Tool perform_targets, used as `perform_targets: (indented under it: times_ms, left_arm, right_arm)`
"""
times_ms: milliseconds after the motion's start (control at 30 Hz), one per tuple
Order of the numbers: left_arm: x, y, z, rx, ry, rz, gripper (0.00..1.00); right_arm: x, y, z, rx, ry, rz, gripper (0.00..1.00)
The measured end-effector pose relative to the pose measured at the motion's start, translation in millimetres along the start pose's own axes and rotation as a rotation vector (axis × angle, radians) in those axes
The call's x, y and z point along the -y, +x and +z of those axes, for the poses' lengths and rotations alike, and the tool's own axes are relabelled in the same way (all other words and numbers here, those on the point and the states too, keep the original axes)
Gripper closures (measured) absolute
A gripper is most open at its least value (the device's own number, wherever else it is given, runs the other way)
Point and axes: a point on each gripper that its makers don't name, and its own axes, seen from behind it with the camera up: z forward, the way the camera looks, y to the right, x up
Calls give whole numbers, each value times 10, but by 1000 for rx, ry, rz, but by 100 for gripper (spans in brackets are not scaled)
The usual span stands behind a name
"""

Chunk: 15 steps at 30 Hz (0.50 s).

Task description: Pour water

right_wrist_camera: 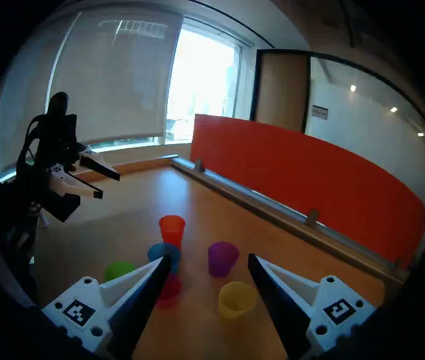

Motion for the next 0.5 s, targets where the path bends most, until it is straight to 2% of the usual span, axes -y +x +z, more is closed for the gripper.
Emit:
perform_targets:
  times_ms: [500]
  left_arm:
    - [-184,-341,154,57,-62,42,0]
  right_arm:
    - [16,-180,187,43,35,-4,0]
